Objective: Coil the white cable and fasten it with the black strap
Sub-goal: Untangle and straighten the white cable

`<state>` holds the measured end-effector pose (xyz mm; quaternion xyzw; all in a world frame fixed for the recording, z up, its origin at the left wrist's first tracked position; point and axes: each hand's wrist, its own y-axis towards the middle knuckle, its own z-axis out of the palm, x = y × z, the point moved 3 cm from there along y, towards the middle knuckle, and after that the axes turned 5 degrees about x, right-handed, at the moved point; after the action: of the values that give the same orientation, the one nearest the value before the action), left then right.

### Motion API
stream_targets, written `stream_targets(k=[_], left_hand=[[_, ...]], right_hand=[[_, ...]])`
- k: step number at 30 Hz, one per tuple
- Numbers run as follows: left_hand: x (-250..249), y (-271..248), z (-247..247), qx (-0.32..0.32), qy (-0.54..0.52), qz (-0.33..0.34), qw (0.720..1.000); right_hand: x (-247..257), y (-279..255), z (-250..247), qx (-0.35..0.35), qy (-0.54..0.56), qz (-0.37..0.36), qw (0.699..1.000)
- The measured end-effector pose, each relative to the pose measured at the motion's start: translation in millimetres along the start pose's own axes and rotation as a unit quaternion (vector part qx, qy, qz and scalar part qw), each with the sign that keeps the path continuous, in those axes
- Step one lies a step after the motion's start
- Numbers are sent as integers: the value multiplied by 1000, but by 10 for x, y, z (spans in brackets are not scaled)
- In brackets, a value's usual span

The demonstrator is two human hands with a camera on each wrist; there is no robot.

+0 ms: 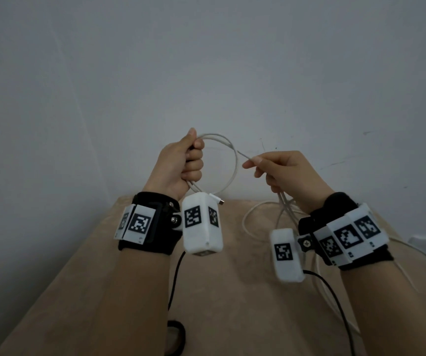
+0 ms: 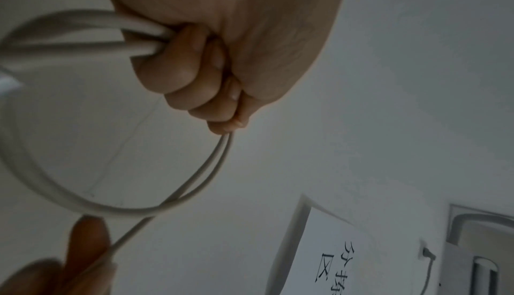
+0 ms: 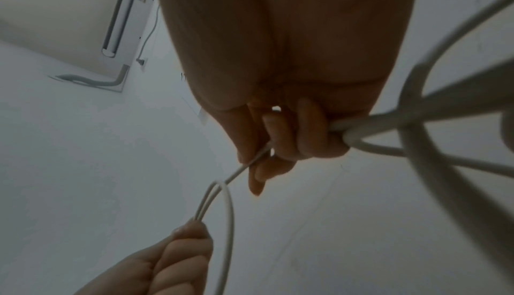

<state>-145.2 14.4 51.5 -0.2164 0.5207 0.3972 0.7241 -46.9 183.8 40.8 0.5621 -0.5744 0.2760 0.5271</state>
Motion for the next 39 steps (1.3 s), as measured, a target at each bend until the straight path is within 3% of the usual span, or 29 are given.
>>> stream_targets(k=[7, 14, 19, 23, 32, 39], left_hand=[[-4, 4, 9, 9, -1, 4, 1000], [35, 4, 148, 37, -33, -7, 999], [58, -14, 202, 96, -40, -46, 993], [62, -70, 195, 141, -25, -88, 986], [141, -87, 195, 134, 124, -90, 979], [157, -130, 149, 163, 63, -102, 979]], right_hand=[[10, 10, -72, -47, -9, -33, 998], [39, 24, 156, 24, -14, -16, 999], [29, 33, 94, -22, 46, -43, 998], [25, 23, -1, -22, 31, -48, 998], [-11, 27, -49, 18, -46, -30, 998], [-26, 54, -57, -16, 0, -29, 999]])
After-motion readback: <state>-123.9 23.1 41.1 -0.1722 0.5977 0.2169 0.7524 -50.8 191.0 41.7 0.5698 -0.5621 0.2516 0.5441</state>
